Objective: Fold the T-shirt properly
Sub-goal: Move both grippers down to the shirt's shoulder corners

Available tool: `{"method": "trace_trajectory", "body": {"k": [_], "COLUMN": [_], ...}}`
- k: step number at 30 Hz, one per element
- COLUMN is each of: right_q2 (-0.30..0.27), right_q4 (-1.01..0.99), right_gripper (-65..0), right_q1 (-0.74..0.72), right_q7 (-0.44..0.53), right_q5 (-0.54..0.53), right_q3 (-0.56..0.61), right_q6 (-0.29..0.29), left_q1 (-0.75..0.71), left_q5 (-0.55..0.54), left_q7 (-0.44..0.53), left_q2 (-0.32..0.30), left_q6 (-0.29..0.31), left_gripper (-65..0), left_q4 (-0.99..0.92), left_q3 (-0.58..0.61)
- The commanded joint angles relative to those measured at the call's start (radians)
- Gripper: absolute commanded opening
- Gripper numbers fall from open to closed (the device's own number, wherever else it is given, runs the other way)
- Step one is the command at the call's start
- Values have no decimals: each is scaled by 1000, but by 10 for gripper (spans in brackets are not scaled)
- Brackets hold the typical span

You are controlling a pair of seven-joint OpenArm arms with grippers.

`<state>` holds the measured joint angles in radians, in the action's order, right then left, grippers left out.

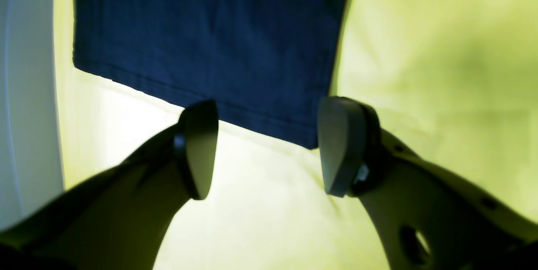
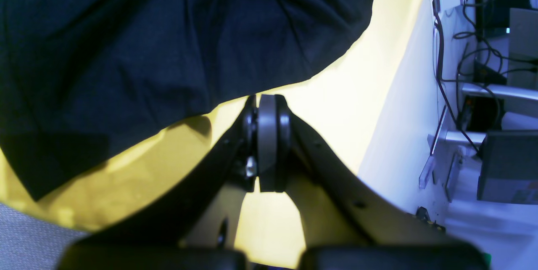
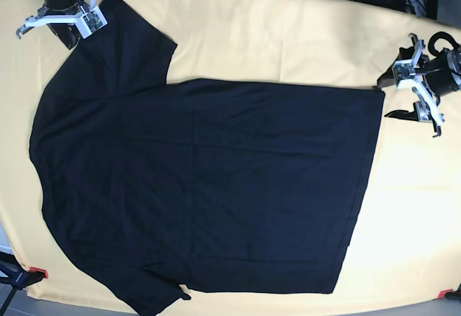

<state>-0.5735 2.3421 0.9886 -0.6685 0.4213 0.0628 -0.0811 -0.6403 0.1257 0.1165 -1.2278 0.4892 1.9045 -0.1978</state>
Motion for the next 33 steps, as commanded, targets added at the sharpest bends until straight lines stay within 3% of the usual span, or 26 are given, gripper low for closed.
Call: {"method": "trace_trajectory", "body": {"k": [1, 9, 14, 22, 26, 28, 32, 33], "right_q2": [-8, -8, -8, -5, -5, -5, -5, -5], "right_q4": [14, 14, 14, 14, 14, 14, 14, 14], "right_gripper": [-650, -650, -650, -650, -650, -650, -650, -650], "right_q1": [9, 9, 9, 9, 10, 9, 9, 9], "right_q7": [14, 14, 14, 14, 14, 14, 15, 15], "right_q5": [11, 11, 11, 12, 12, 12, 12, 13], "right_q3": [-5, -5, -5, -5, -5, -5, -5, -5], "right_q6": [-12, -12, -12, -12, -12, -12, -12, -12], "left_q1": [35, 307, 483, 705, 750, 755, 761, 761], "left_q5": [14, 121, 137, 136, 137, 136, 136, 136], "left_q7": [15, 19, 18, 18, 18, 18, 6, 2], "left_q2": [-29, -35, -23, 70, 79, 78, 78, 78], "left_q6": [-10, -16, -92, -78, -74, -74, -74, -74], "left_gripper": [-270, -270, -270, -271, -275, -324, -650, -650], "left_q4": [-13, -153, -206, -297, -308, -307, -299, -294], "left_q3": [29, 395, 593, 798, 851, 852, 852, 852]}}
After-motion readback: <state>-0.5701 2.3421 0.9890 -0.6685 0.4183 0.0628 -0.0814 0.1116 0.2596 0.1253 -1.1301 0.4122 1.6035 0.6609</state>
